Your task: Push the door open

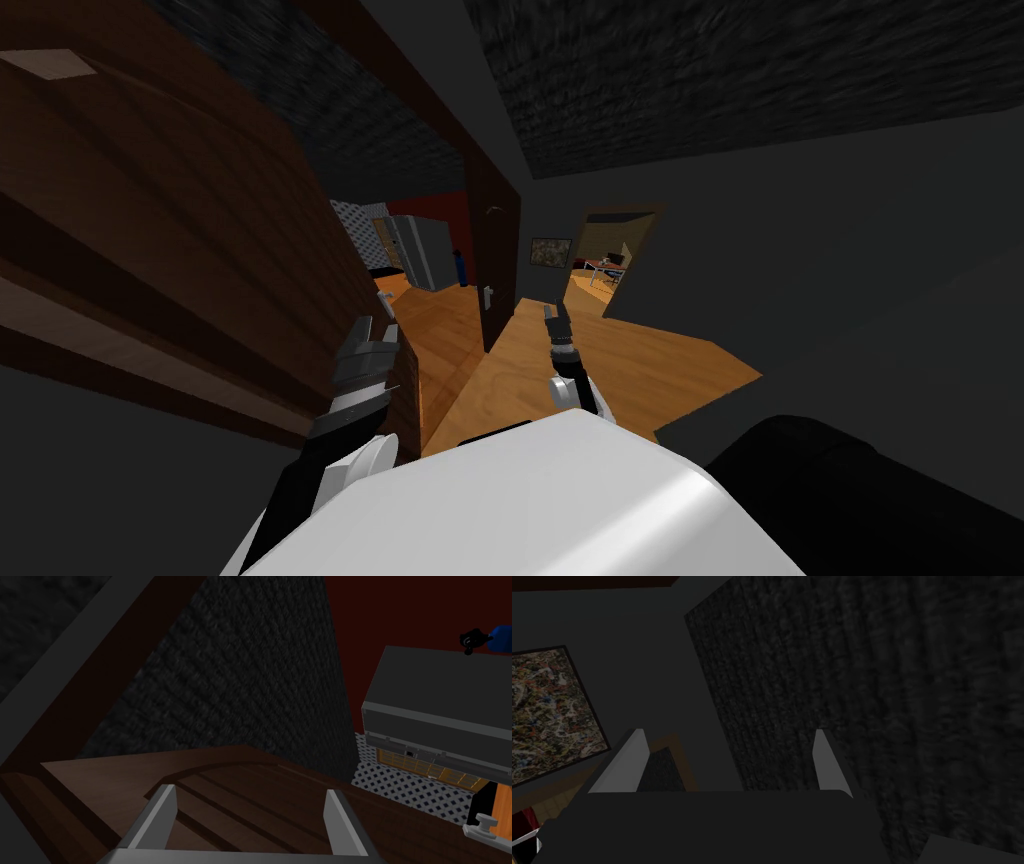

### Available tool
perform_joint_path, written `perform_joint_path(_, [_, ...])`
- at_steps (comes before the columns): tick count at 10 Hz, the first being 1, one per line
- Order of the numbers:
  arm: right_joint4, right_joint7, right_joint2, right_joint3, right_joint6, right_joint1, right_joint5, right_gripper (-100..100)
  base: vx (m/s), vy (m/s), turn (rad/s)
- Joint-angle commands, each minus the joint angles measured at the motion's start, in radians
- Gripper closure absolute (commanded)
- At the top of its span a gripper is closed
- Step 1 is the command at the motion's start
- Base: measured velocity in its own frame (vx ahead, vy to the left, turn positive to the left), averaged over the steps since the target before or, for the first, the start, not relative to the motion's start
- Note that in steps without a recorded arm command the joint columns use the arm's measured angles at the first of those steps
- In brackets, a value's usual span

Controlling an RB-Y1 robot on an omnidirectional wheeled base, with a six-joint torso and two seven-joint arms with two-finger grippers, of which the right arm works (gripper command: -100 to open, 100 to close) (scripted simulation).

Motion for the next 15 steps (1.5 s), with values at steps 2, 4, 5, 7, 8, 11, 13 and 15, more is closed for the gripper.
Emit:
perform_joint_path(2, [0.073,-0.025,-0.008,0.012,0.006,-0.050,0.013,-100,0.096,-0.070,0.081])
perform_joint_path(4, [0.126,-0.045,-0.015,0.022,0.009,-0.083,0.022,-100,0.088,-0.063,0.077])
perform_joint_path(5, [0.154,-0.056,-0.018,0.027,0.010,-0.100,0.027,-100,0.074,-0.076,0.109])
perform_joint_path(7, [0.212,-0.078,-0.024,0.038,0.013,-0.136,0.038,-100,0.087,-0.085,0.090])
perform_joint_path(8, [0.241,-0.089,-0.027,0.044,0.014,-0.154,0.043,-100,0.084,-0.071,0.098])
perform_joint_path(11, [0.333,-0.123,-0.035,0.061,0.018,-0.211,0.060,-100,0.091,-0.082,0.093])
perform_joint_path(13, [0.364,-0.135,-0.037,0.067,0.020,-0.230,0.065,-100,0.074,-0.076,0.069])
perform_joint_path(15, [0.423,-0.159,-0.042,0.079,0.023,-0.268,0.077,-100,0.047,-0.047,0.079])
